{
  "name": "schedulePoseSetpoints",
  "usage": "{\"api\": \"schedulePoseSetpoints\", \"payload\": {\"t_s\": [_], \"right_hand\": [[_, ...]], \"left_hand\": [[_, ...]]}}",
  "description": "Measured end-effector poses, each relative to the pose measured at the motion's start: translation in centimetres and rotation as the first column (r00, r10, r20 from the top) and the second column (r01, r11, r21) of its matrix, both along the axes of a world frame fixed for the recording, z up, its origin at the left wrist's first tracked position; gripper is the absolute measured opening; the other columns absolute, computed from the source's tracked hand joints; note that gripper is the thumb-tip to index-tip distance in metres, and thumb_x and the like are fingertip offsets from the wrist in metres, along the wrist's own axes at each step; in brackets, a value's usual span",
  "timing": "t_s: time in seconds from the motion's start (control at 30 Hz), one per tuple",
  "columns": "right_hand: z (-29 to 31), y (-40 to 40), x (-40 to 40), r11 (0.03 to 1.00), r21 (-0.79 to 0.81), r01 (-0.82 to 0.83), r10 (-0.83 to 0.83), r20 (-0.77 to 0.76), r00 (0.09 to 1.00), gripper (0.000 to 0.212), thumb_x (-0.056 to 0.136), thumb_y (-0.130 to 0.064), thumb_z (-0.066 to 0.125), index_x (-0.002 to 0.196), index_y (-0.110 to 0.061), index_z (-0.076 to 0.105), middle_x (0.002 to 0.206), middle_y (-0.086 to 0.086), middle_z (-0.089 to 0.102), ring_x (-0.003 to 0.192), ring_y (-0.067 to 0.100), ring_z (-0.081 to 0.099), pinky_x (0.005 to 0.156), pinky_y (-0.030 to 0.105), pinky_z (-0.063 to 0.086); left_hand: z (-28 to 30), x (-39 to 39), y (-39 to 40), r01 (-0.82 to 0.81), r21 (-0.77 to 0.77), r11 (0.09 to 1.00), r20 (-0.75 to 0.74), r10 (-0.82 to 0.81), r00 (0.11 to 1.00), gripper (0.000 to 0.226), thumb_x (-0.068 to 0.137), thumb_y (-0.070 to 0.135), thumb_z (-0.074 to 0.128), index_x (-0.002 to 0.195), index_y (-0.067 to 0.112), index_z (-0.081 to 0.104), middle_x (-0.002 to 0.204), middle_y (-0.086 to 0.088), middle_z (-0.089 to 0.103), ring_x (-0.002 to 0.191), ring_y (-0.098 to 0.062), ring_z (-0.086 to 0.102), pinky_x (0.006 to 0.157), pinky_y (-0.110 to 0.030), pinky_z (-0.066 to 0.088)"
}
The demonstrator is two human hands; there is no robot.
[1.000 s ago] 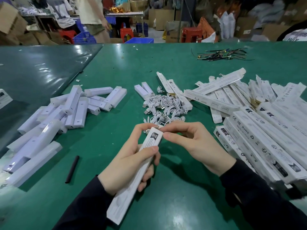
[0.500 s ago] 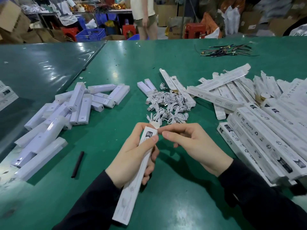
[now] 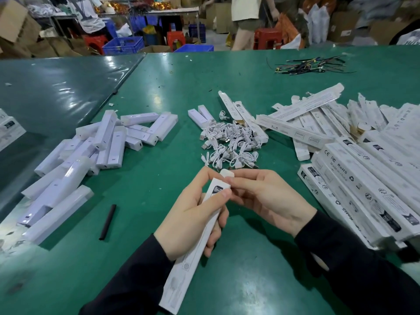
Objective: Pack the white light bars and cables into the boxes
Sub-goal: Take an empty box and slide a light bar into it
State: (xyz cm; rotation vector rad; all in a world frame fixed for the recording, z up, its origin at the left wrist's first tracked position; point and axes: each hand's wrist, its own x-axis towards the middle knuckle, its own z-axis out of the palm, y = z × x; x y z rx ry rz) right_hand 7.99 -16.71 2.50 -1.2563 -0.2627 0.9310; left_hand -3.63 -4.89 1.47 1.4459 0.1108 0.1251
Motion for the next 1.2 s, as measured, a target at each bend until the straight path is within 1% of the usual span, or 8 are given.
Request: {"api": "schedulePoseSetpoints", "payload": {"t_s": [0.2, 0.37, 0.4, 0.5, 0.67, 1.07, 1.17, 1.2], "right_hand": [[0.3, -0.2, -0.3, 0.993, 0.045, 0.111, -0.118, 0.217, 0.969, 0.012, 0.079, 0.003, 0.072, 0.080, -0.009, 0.073, 0.072, 0.010, 0.073, 0.057, 0.012, 0.064, 0.056, 0.021, 0.055], [0.7, -0.4, -0.8, 0.993, 0.094, 0.071, -0.102, 0.376, 0.921, 0.008, 0.081, -0.007, 0.074, 0.080, -0.015, 0.077, 0.077, 0.005, 0.074, 0.068, 0.015, 0.068, 0.063, 0.027, 0.058], [1.0, -0.4, -1.1, 0.994, 0.100, 0.044, -0.078, 0.374, 0.924, 0.002, 0.078, -0.015, 0.076, 0.080, -0.016, 0.077, 0.079, 0.004, 0.075, 0.069, 0.015, 0.069, 0.063, 0.027, 0.057], [0.8, -0.4, -1.2, 0.992, 0.121, 0.036, -0.077, 0.354, 0.932, 0.015, 0.069, -0.028, 0.075, 0.076, -0.014, 0.077, 0.077, 0.006, 0.074, 0.069, 0.015, 0.069, 0.064, 0.024, 0.056], [0.2, -0.2, -1.5, 0.992, 0.101, 0.082, -0.112, 0.348, 0.931, 0.011, 0.086, -0.010, 0.070, 0.080, -0.011, 0.079, 0.075, 0.008, 0.074, 0.066, 0.014, 0.066, 0.064, 0.022, 0.055], [-0.6, 0.0, -2.2, 0.992, 0.083, 0.099, -0.126, 0.454, 0.882, 0.013, 0.088, -0.009, 0.068, 0.085, -0.002, 0.079, 0.084, 0.006, 0.076, 0.065, 0.003, 0.063, 0.059, 0.014, 0.046], [-1.0, 0.2, -3.0, 0.992, 0.113, 0.057, -0.105, 0.488, 0.867, 0.030, 0.095, -0.011, 0.060, 0.070, -0.006, 0.077, 0.099, 0.008, 0.071, 0.064, 0.013, 0.063, 0.059, 0.027, 0.051], [-1.0, 0.2, -3.1, 0.994, 0.099, 0.036, -0.083, 0.520, 0.850, 0.031, 0.096, -0.011, 0.057, 0.074, -0.009, 0.078, 0.103, 0.007, 0.069, 0.069, 0.014, 0.063, 0.063, 0.029, 0.051]], "left_hand": [[0.1, 0.2, 0.1, 0.011, -0.010, 1.000, 0.020, -0.011, 1.000, 0.013, 0.094, 0.033, 0.051, 0.098, 0.021, 0.048, 0.062, -0.013, 0.052, 0.034, -0.020, 0.041, 0.035, -0.024, 0.043], [0.1, 0.0, 0.2, -0.029, -0.026, 0.999, 0.056, 0.030, 0.998, 0.015, 0.093, 0.033, 0.051, 0.098, 0.020, 0.047, 0.065, -0.014, 0.055, 0.035, -0.020, 0.041, 0.034, -0.024, 0.042], [0.0, 0.0, 0.2, -0.041, -0.024, 0.999, 0.064, 0.043, 0.997, 0.015, 0.092, 0.033, 0.052, 0.099, 0.021, 0.045, 0.067, -0.014, 0.056, 0.035, -0.020, 0.041, 0.034, -0.024, 0.042], [-0.2, 0.0, 0.1, -0.051, -0.043, 0.998, 0.054, 0.053, 0.997, 0.021, 0.091, 0.033, 0.053, 0.101, 0.025, 0.036, 0.070, -0.013, 0.058, 0.035, -0.021, 0.040, 0.033, -0.024, 0.041], [-0.4, 0.0, 0.1, -0.048, -0.043, 0.998, 0.012, 0.048, 0.999, 0.027, 0.089, 0.033, 0.055, 0.104, 0.027, 0.033, 0.070, -0.015, 0.056, 0.036, -0.020, 0.038, 0.033, -0.024, 0.040], [-0.4, -0.2, 0.2, -0.009, -0.012, 1.000, -0.065, 0.008, 0.998, 0.033, 0.090, 0.039, 0.056, 0.107, 0.027, 0.030, 0.067, -0.006, 0.054, 0.036, -0.019, 0.037, 0.033, -0.022, 0.038], [-0.3, -0.3, 0.2, -0.075, -0.025, 0.997, -0.101, 0.072, 0.992, 0.034, 0.089, 0.044, 0.057, 0.105, 0.029, 0.031, 0.068, -0.008, 0.052, 0.037, -0.019, 0.035, 0.033, -0.022, 0.037], [-0.3, -0.5, 0.3, -0.093, -0.028, 0.995, -0.121, 0.089, 0.989, 0.035, 0.091, 0.047, 0.057, 0.106, 0.030, 0.031, 0.064, -0.009, 0.049, 0.037, -0.018, 0.034, 0.034, -0.022, 0.036]]}}
